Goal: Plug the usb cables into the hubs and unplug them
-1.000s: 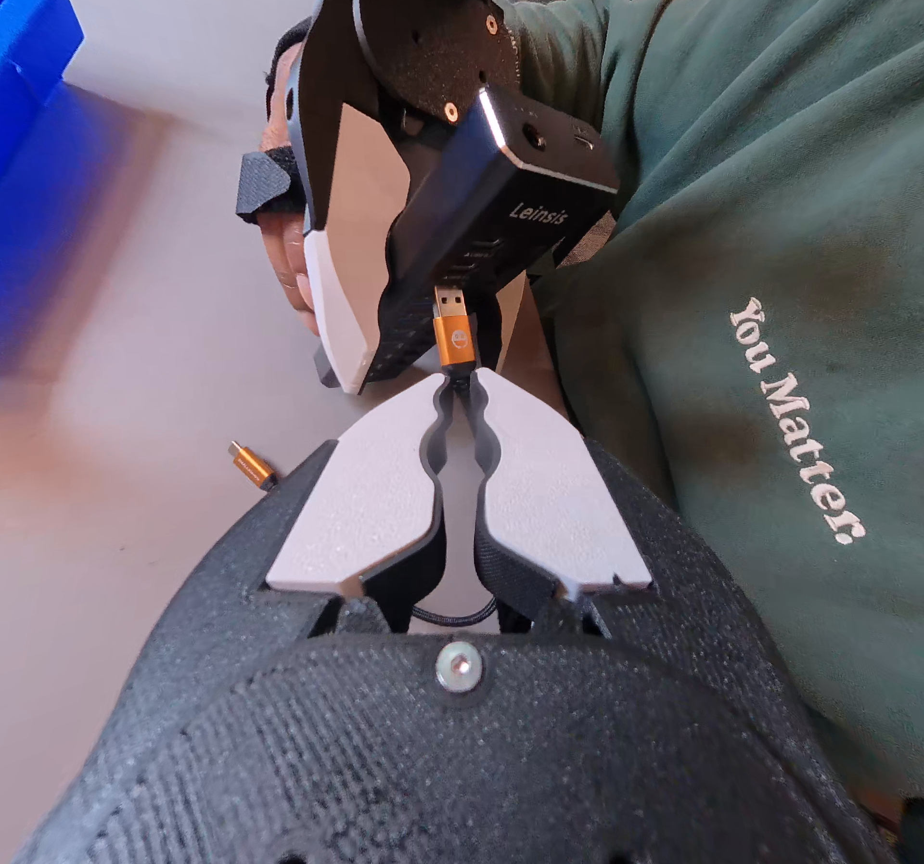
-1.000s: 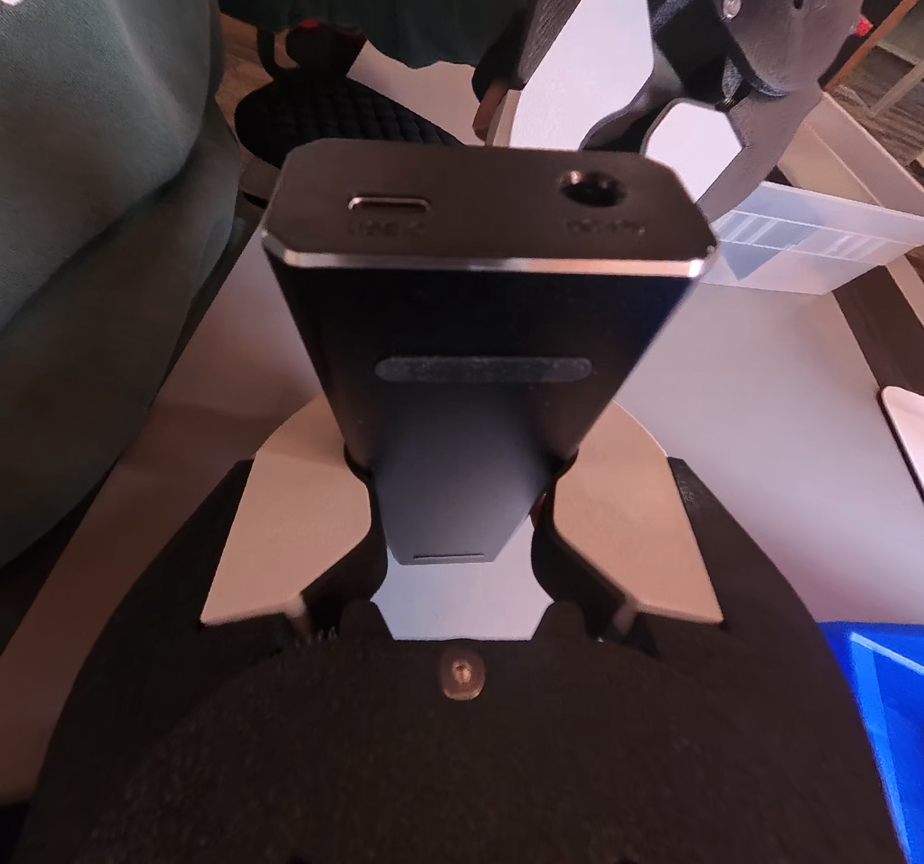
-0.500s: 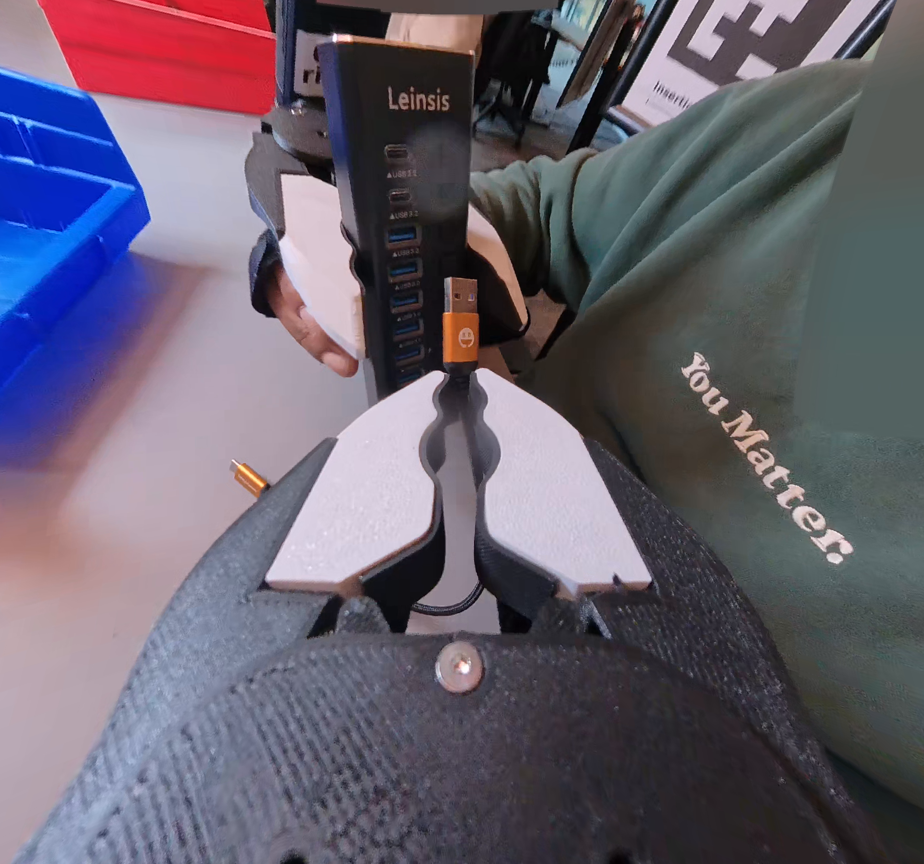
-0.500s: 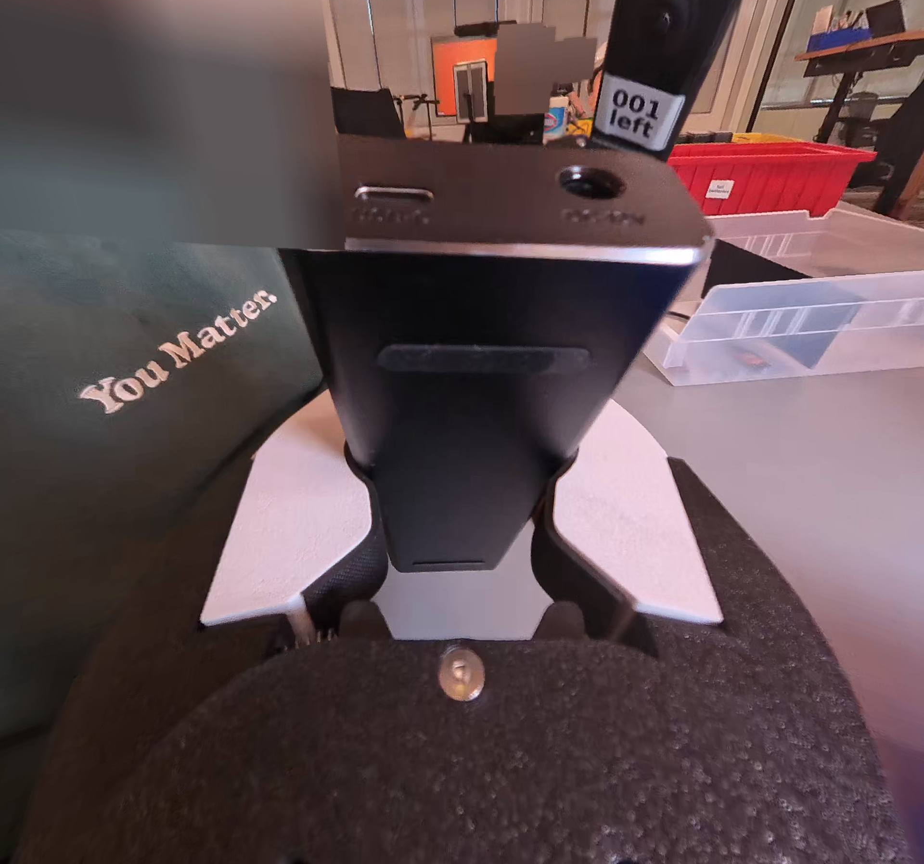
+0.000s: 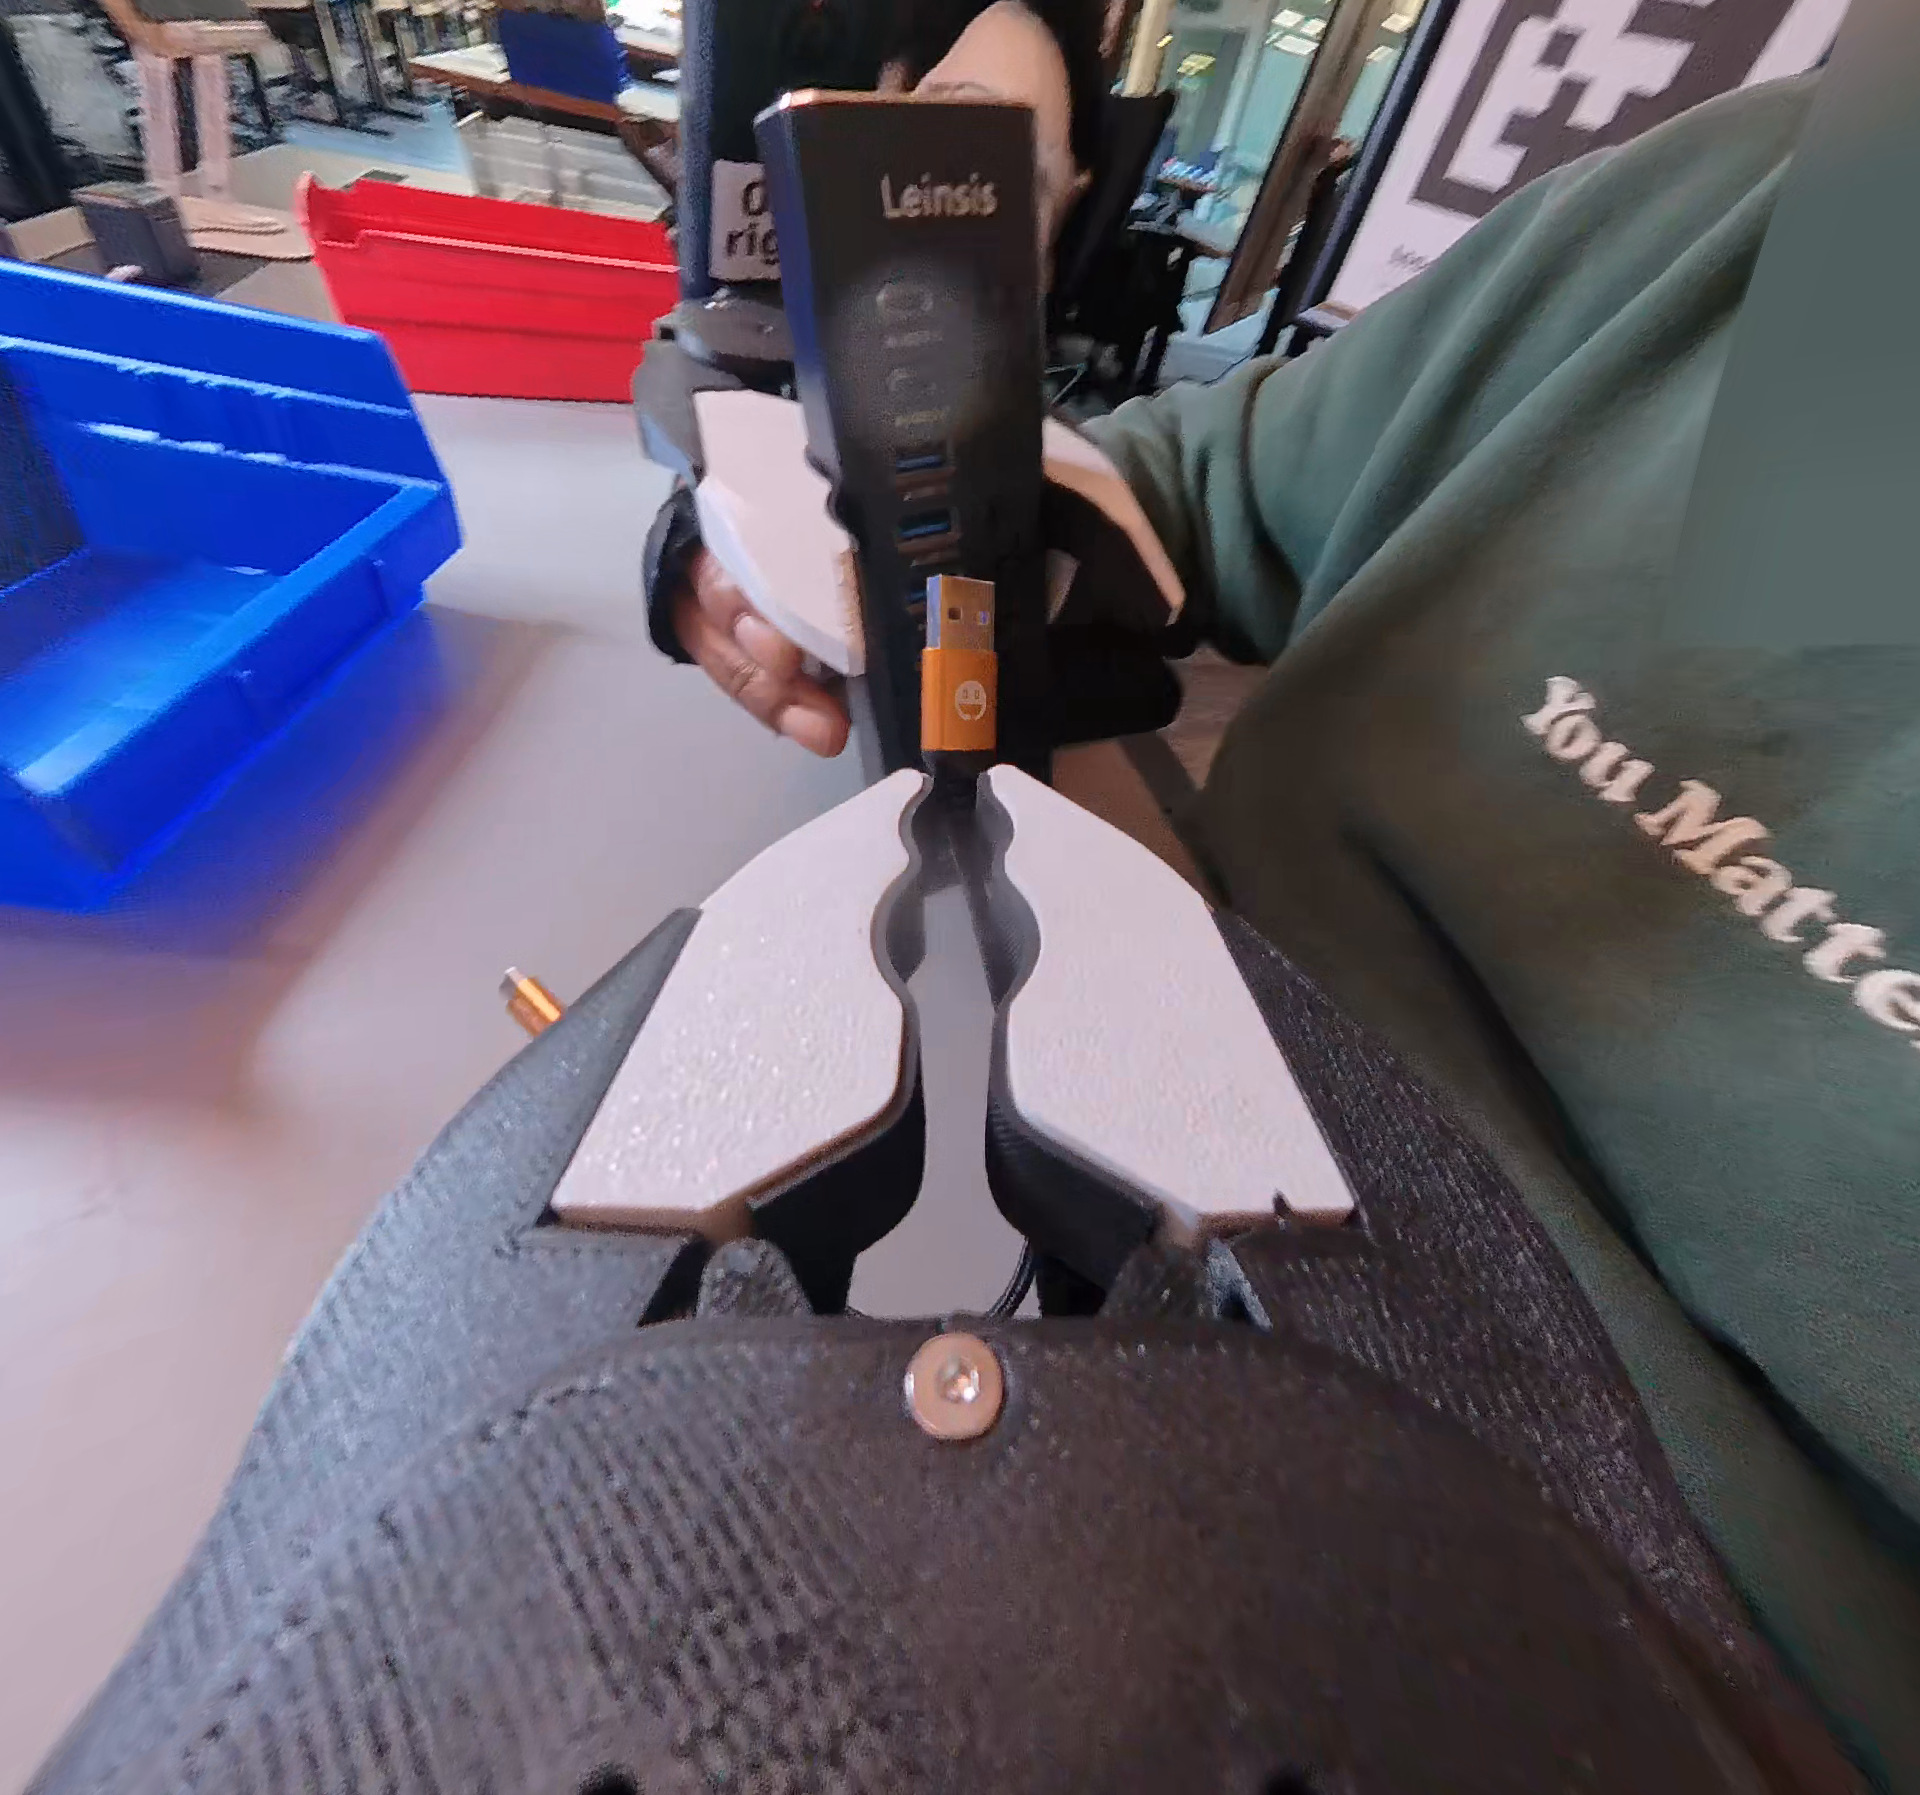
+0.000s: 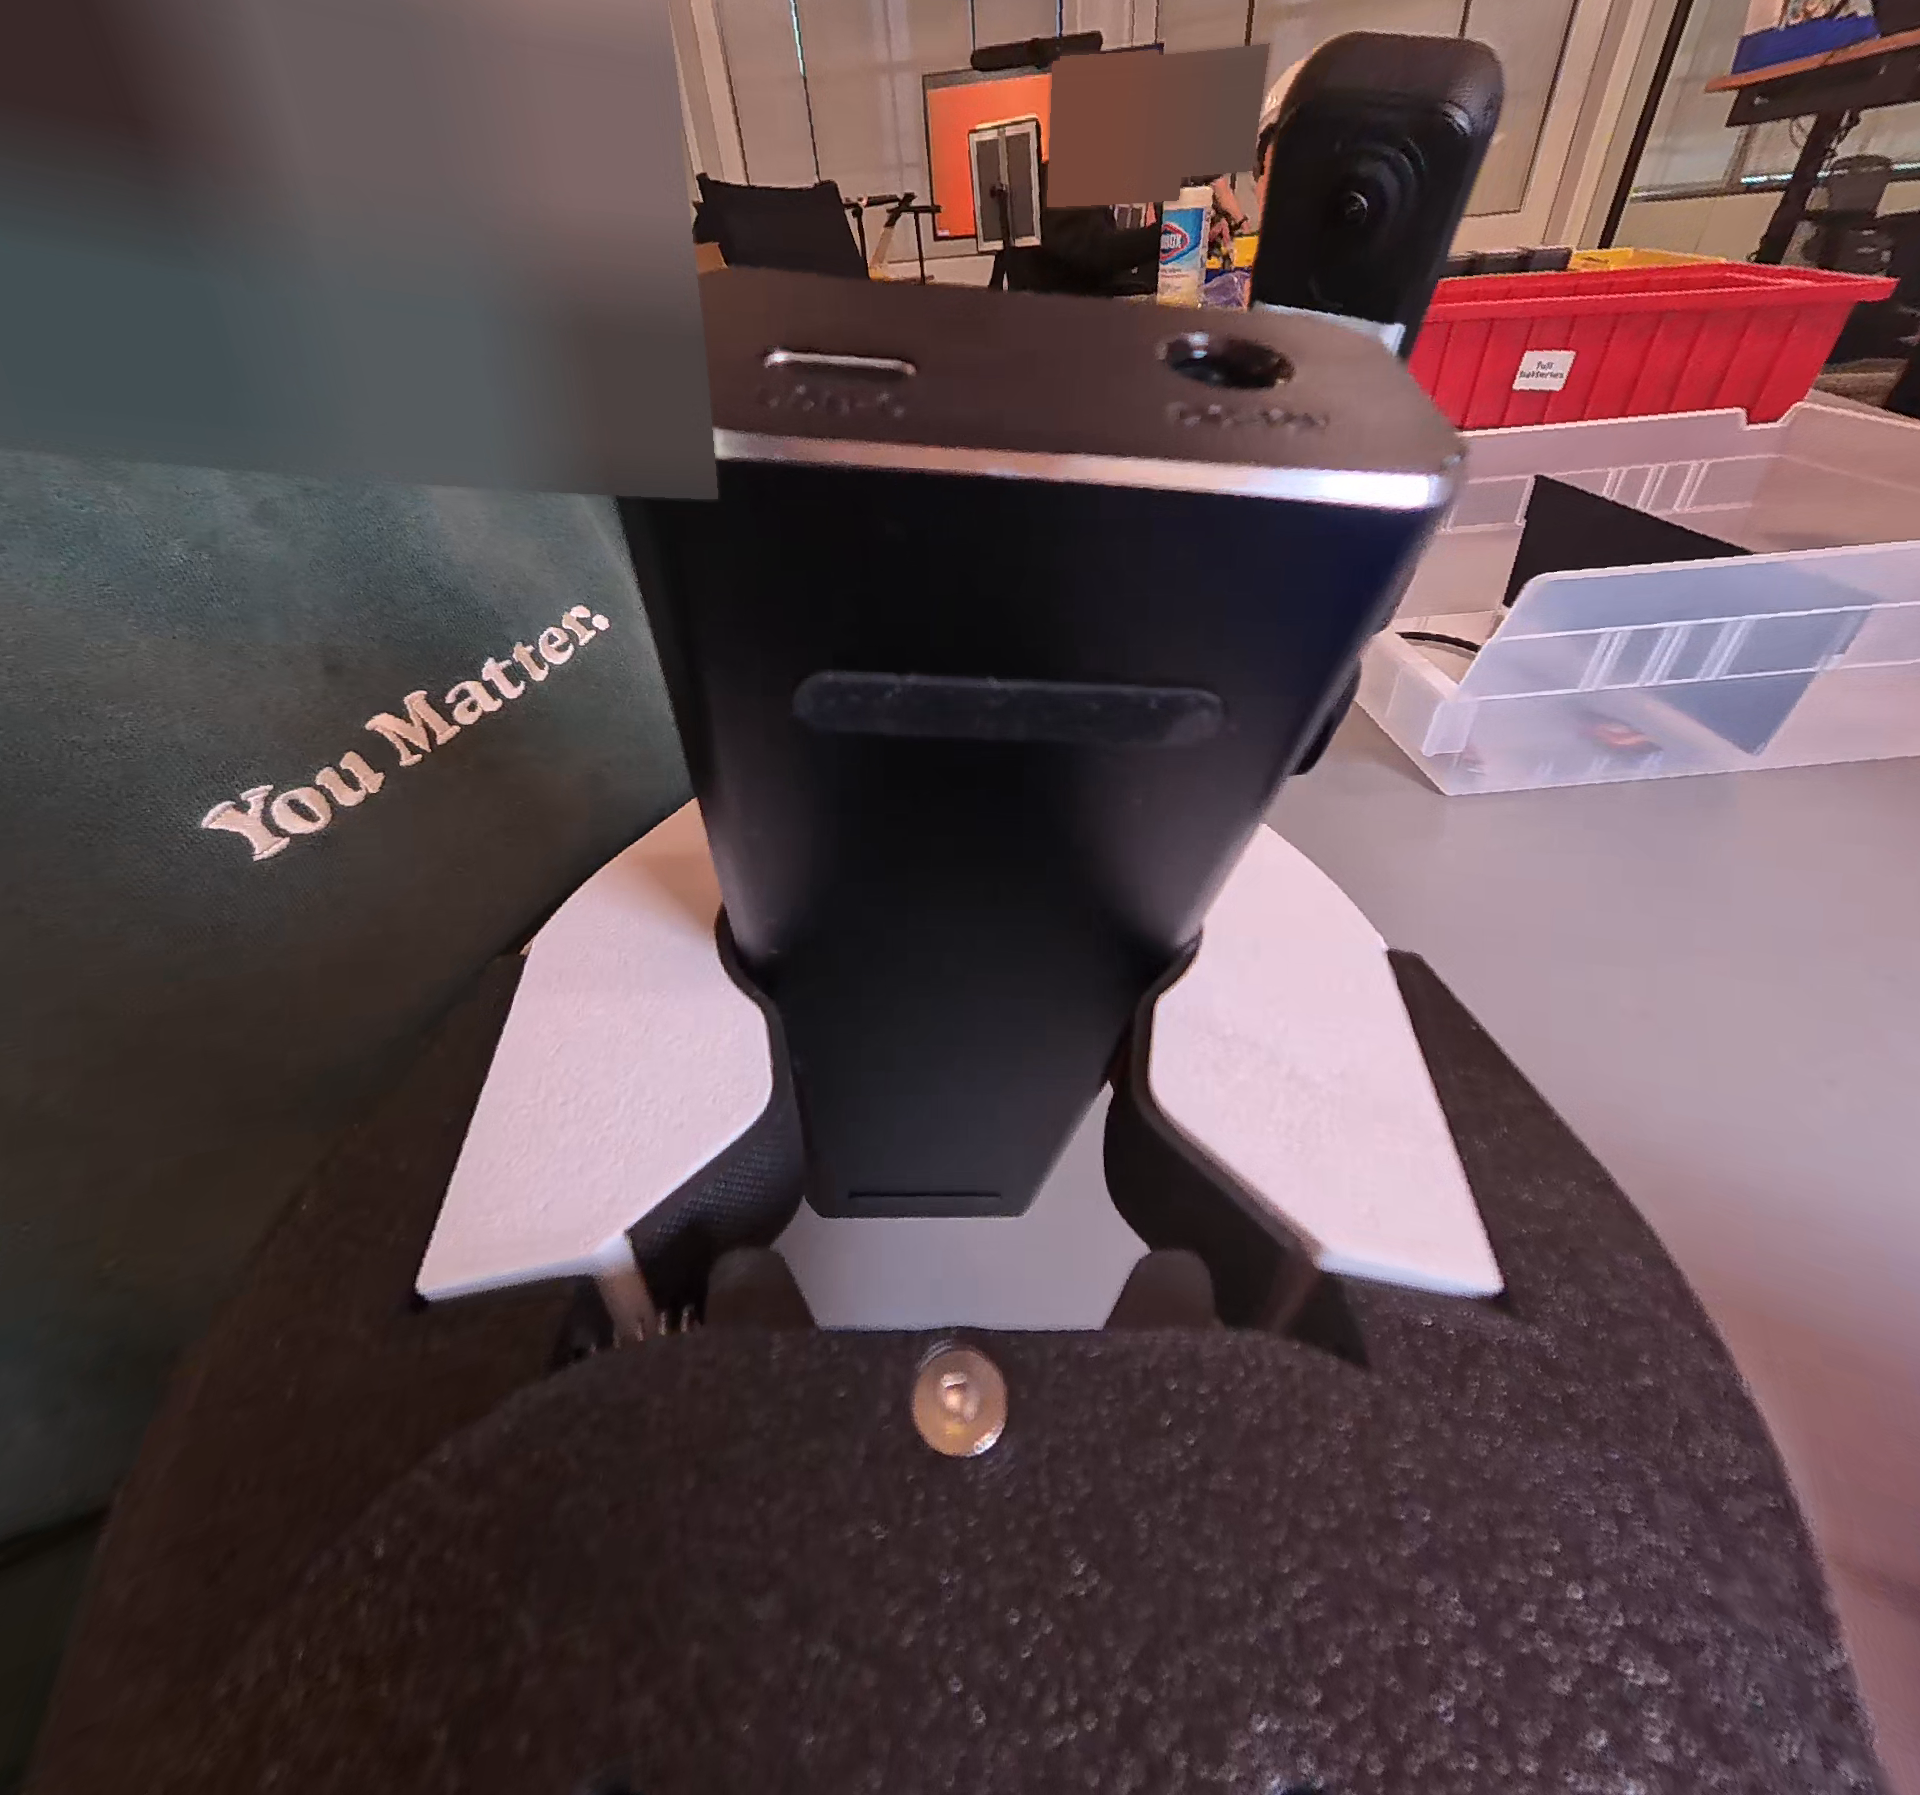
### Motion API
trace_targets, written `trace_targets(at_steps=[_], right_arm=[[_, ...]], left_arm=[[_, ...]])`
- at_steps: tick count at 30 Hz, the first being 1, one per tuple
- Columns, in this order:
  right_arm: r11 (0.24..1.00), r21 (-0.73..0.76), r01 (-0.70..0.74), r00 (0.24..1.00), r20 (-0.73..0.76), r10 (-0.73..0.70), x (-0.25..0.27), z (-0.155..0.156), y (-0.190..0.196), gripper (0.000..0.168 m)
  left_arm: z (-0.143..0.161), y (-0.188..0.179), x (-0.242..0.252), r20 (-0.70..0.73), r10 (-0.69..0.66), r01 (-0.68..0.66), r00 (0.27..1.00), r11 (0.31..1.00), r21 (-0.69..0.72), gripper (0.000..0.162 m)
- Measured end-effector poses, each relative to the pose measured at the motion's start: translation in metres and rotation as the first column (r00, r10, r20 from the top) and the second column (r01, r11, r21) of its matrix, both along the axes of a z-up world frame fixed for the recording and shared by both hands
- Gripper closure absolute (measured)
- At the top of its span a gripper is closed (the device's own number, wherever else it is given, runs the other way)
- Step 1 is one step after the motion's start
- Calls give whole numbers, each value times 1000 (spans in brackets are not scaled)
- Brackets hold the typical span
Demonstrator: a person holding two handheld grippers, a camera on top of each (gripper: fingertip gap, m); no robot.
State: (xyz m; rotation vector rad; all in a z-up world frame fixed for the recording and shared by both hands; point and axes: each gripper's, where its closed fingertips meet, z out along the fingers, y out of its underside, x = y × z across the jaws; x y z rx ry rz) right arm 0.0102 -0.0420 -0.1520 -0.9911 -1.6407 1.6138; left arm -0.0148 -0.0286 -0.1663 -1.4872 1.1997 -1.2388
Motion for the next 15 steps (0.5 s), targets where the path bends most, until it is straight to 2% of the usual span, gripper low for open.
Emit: trace_targets(at_steps=[4, 6, 7, 9, 11, 12, 13, 15], right_arm=[[1000, -8, 20, 1000, -1, -20, 1, 0, 5, 95], [999, -8, 39, 999, -1, -39, 1, -1, 10, 95], [999, -10, 50, 999, -2, -50, 1, -1, 12, 95], [997, -12, 77, 997, -7, -77, 1, 0, 18, 95], [994, -15, 112, 993, -17, -113, 1, 2, 25, 95], [991, -17, 136, 990, -21, -136, 1, 3, 30, 95], [987, -17, 159, 987, -23, -159, 1, 4, 34, 95], [980, -22, 196, 980, -30, -196, 2, 5, 42, 95]], left_arm=[[-3, 27, -15, -86, 200, -189, 976, 975, 119, 156], [0, 50, -32, -126, 370, -332, 920, 910, 249, 156], [1, 63, -44, -146, 476, -406, 867, 846, 344, 156], [4, 83, -69, -160, 669, -481, 726, 661, 576, 156], [2, 91, -81, -173, 787, -379, 592, 461, 803, 156], [-8, 90, -78, -211, 804, -284, 556, 422, 861, 156], [-24, 86, -70, -279, 791, -197, 545, 444, 874, 156], [-61, 70, -51, -436, 688, -93, 580, 588, 804, 152]])
